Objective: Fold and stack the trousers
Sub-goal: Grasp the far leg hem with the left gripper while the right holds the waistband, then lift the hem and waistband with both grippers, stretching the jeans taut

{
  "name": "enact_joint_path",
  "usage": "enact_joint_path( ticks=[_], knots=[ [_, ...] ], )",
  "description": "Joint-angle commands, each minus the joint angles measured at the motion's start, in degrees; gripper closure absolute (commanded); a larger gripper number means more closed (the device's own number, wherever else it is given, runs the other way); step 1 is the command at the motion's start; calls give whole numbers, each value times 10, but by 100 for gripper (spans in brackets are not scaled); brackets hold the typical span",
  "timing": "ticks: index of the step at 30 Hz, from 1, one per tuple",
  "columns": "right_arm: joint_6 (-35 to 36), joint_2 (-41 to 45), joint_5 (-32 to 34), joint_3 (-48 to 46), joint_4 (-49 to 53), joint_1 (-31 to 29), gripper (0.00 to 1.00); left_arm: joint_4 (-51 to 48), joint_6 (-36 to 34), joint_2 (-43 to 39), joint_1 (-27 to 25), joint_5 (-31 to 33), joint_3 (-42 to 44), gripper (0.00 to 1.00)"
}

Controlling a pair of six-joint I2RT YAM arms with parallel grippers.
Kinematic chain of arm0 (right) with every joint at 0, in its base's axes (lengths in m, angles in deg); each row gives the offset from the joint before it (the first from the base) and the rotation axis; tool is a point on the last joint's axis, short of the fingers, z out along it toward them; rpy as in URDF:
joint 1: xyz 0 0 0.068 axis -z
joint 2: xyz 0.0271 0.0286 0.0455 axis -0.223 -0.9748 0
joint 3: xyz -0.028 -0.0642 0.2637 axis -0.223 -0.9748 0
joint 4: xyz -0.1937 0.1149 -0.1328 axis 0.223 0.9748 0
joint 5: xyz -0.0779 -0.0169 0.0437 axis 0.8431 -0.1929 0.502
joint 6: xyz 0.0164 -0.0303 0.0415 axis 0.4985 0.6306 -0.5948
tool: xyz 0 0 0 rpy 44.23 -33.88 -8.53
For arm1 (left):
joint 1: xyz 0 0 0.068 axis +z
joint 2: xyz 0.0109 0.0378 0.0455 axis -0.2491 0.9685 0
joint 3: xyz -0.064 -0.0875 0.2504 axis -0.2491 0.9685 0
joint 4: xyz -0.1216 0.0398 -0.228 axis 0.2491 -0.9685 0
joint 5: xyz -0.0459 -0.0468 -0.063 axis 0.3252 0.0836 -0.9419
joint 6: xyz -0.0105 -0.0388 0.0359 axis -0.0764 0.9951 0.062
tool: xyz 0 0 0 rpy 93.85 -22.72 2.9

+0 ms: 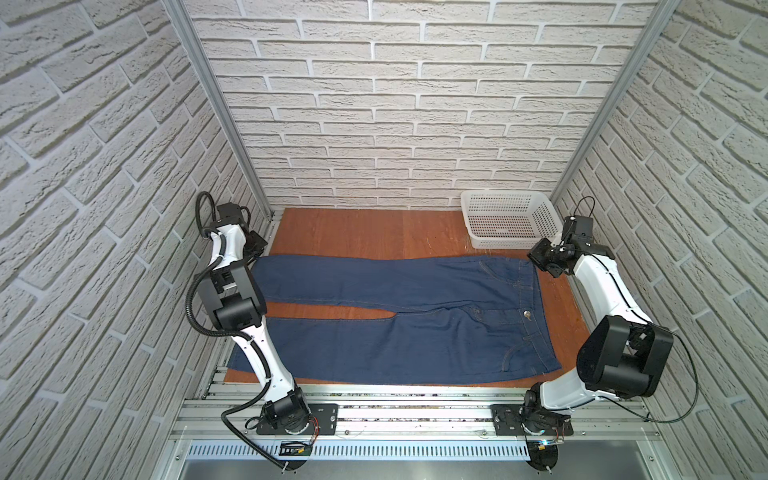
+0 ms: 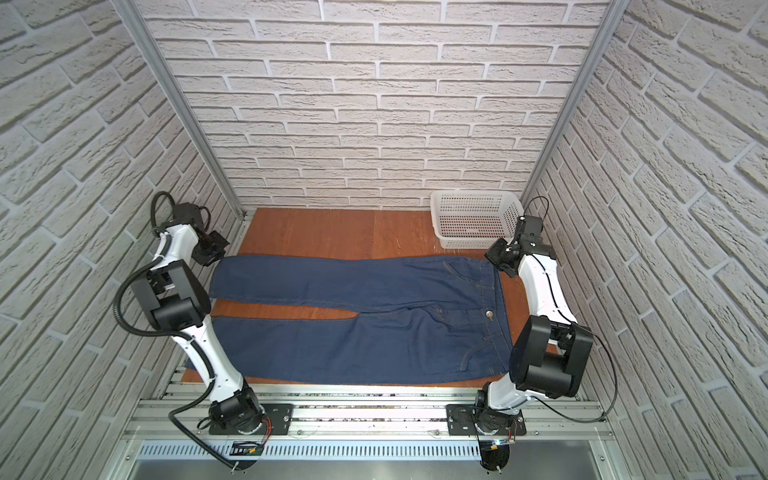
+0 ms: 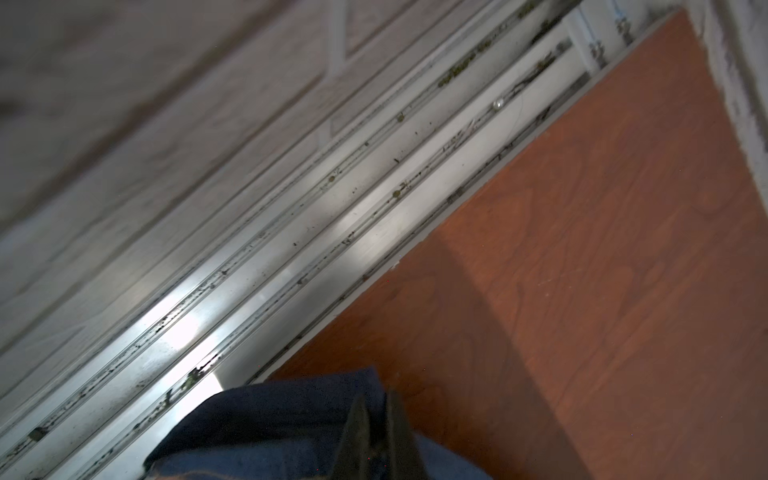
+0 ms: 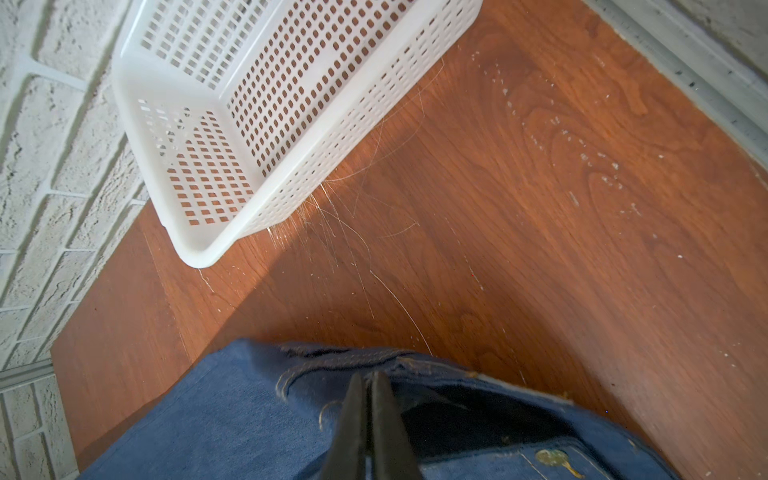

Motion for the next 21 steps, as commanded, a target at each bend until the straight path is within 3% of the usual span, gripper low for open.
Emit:
enact_joint_path(
  ticks=[1, 9, 21],
  knots=[
    [-11, 14, 8, 23, -2, 13, 95, 87, 34, -35, 29, -9, 43, 100],
    [-31, -9, 7, 86, -32, 23, 95, 108, 51, -50, 54, -54, 28, 100],
    [-64, -103, 6, 151, -164, 28, 95, 109, 89, 64, 37, -140, -204, 100]
  ],
)
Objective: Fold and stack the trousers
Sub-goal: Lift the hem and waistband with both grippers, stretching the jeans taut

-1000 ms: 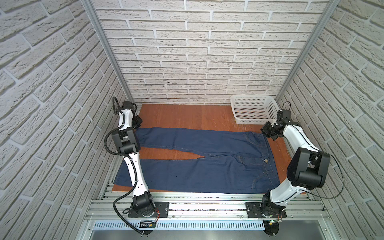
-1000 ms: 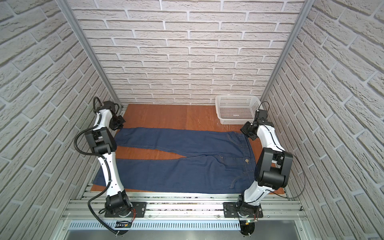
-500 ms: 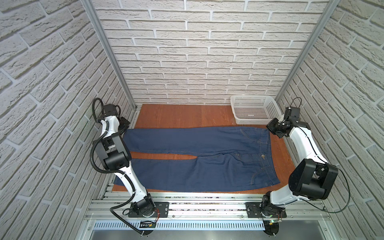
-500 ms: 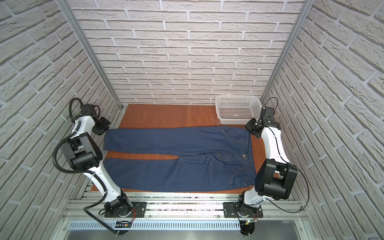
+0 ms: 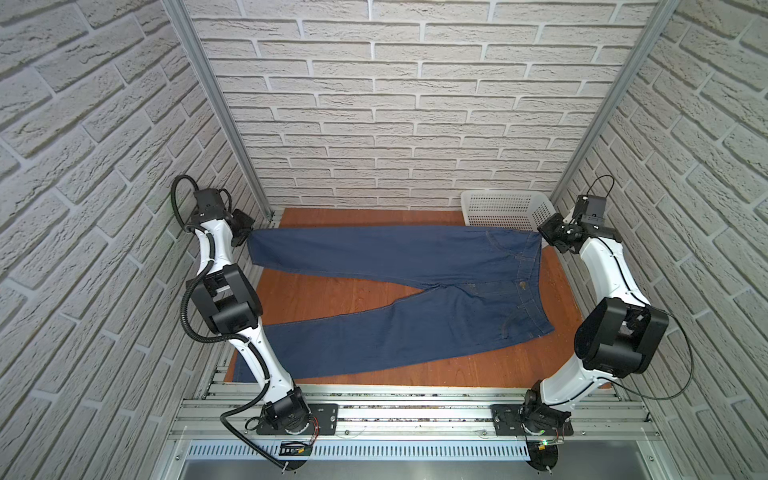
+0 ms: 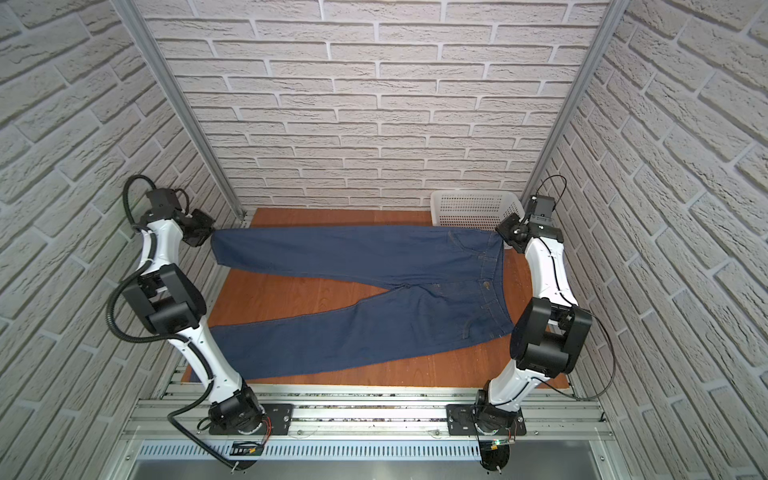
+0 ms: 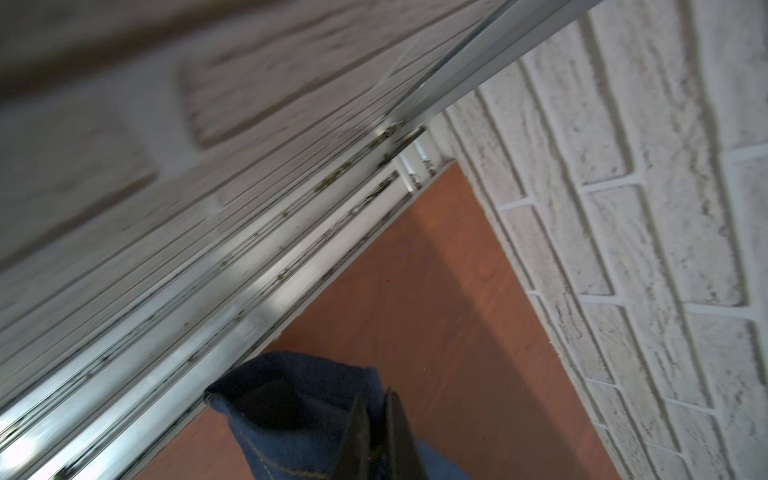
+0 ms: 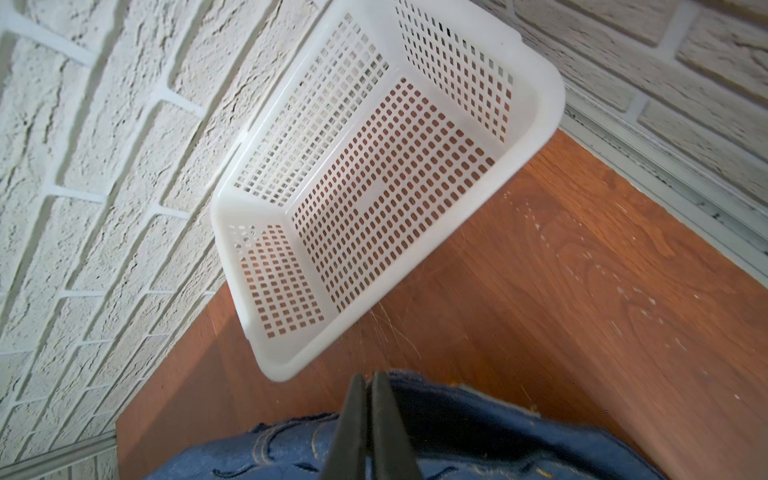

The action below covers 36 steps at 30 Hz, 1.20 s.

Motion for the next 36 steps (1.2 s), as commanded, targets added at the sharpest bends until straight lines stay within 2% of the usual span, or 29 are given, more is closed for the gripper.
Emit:
enact_joint_path(
  ticks=[1, 5, 20, 29, 31, 36],
  knots=[
    [-16, -12, 3, 14, -96, 9, 95, 52, 36, 39, 16, -4, -81, 100],
    [-27, -36, -10, 15, -127, 13, 95, 28, 45, 83, 9, -21, -156, 100],
    [-53, -107, -43, 98, -159, 25, 95, 63, 64, 69, 11, -37, -148, 100],
    [-31, -114, -45, 109, -152, 26, 95, 114, 77, 28, 18, -54, -71, 100],
    [-22, -113, -45, 103, -145, 28, 95, 135, 75, 1, 20, -55, -23, 100],
    [-7, -91, -43, 54, -150, 39, 95, 223, 85, -109, 43, -61, 162, 100]
  ],
)
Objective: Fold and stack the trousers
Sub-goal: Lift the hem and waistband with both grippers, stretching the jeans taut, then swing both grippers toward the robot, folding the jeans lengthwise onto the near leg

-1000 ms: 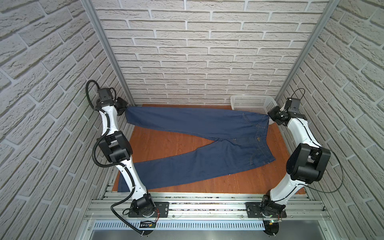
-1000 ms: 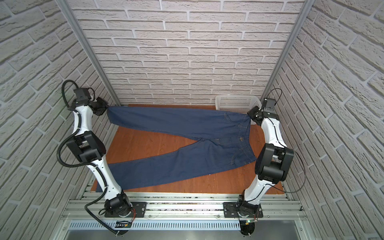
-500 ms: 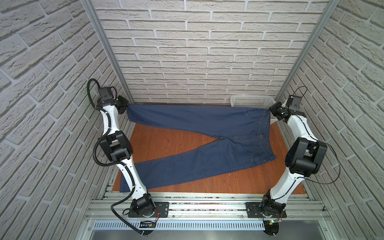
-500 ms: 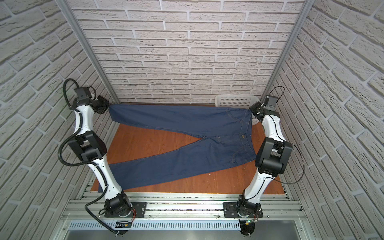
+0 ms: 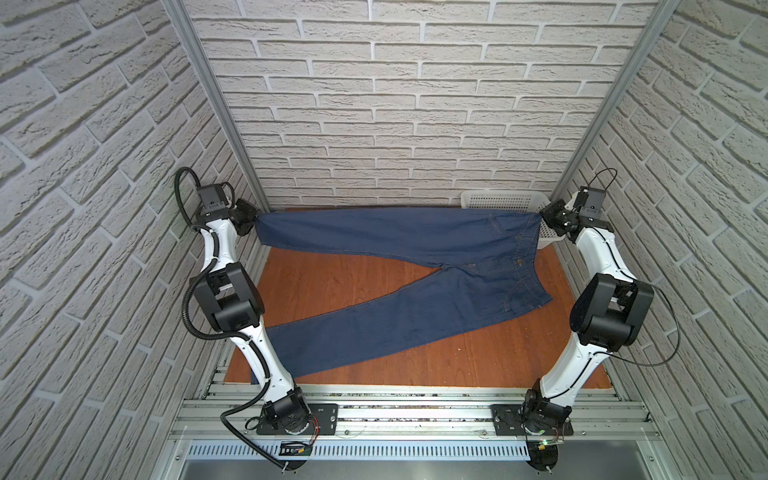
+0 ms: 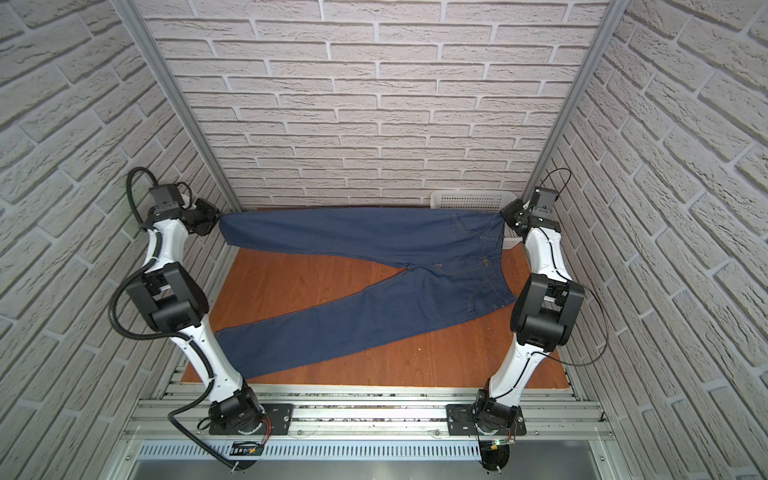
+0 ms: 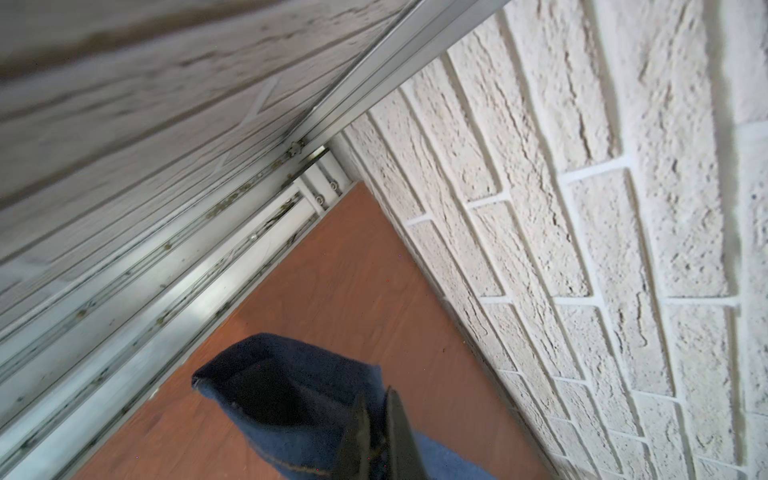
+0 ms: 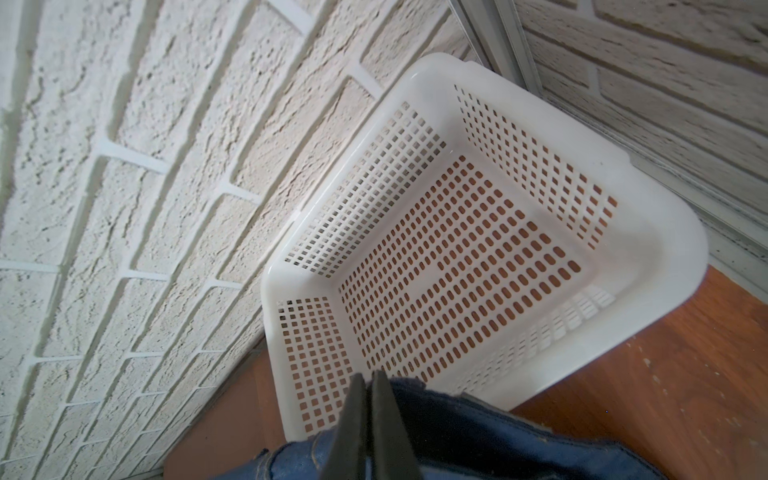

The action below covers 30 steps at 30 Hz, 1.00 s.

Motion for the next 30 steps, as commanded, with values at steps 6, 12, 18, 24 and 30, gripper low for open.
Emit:
enact_joint_path(
  ticks=[6, 12, 18, 24, 30],
  knots=[
    [24, 45, 0, -83, -20, 33, 95, 161, 33, -203, 77, 9, 270, 100],
    [15, 55, -17, -129, -18, 54, 95, 215, 56, -338, 117, -6, 443, 100],
    [37, 68, -14, -148, 27, 69, 95, 200, 37, -448, 129, -3, 557, 100],
    [47, 111, -11, -197, 40, 84, 95, 189, 40, -543, 145, 7, 655, 100],
    [42, 156, -24, -250, 22, 96, 95, 188, 58, -603, 157, 8, 706, 100]
  ],
)
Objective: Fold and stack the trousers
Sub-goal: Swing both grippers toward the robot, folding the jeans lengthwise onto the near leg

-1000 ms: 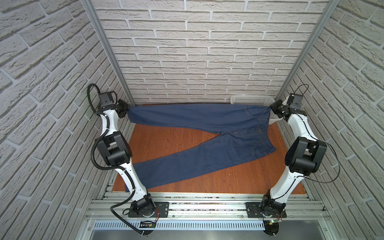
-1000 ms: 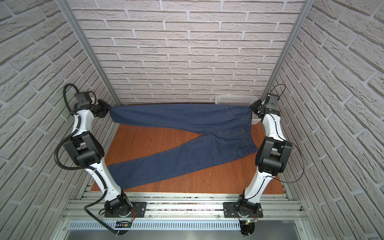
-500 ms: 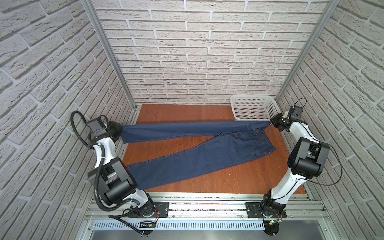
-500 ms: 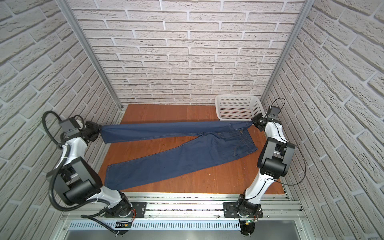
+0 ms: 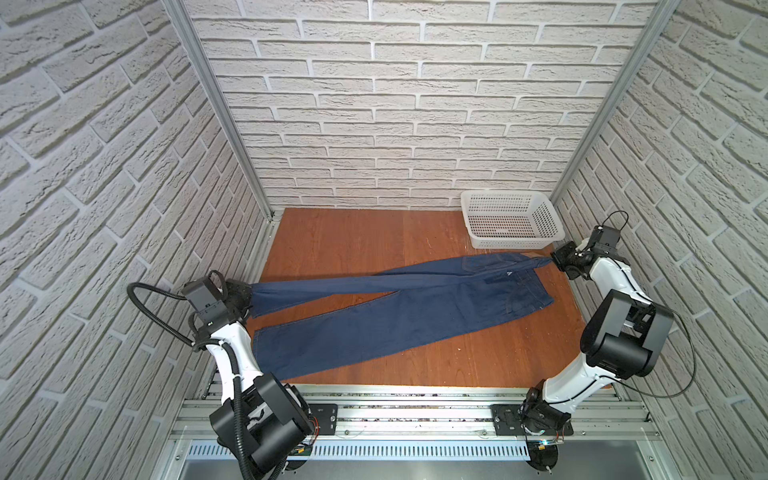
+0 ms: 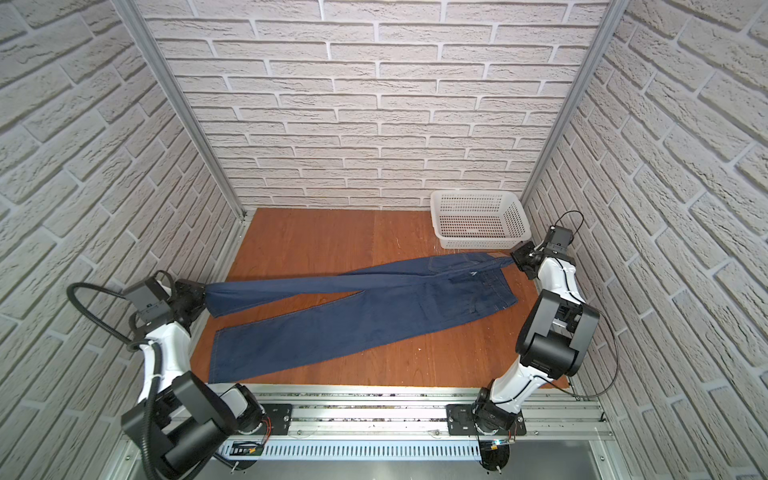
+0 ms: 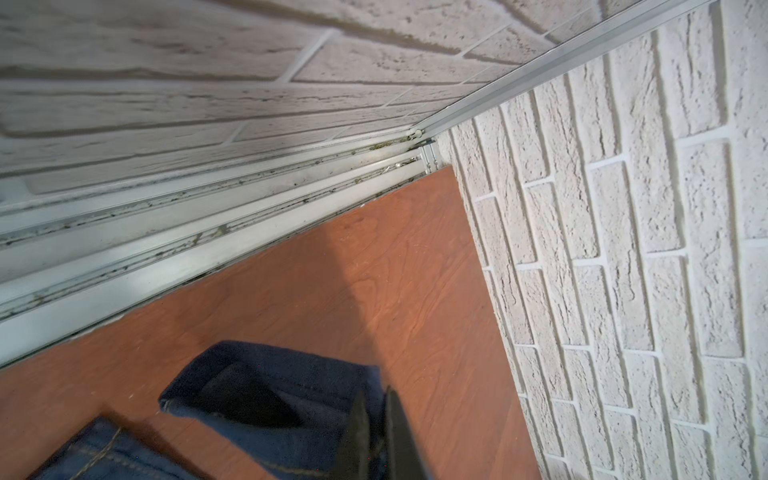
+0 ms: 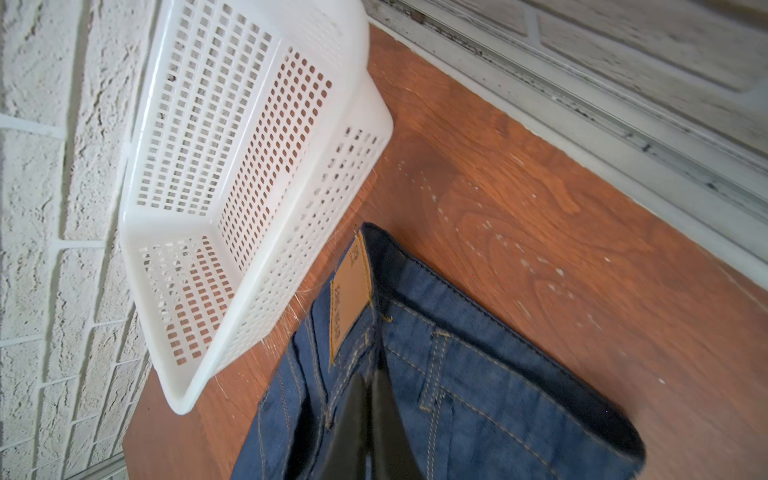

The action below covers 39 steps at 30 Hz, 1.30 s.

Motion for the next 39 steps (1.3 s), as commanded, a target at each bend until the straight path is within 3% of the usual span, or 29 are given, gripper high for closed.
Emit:
enact_joint_path(
  ticks=[1, 14, 25, 39],
  knots=[
    [11, 34, 4, -8, -22, 7, 95, 25, 9, -28, 13, 12, 10, 100],
    [-4, 75, 4, 54, 0, 11, 95, -6, 10, -21, 60, -21, -89, 100],
    [13, 92, 61, -61, 1, 22, 95, -6, -3, -89, 98, -46, 44, 100],
    [39, 31, 102, -64, 23, 30, 95, -83, -22, -176, 108, -7, 116, 100]
  ],
)
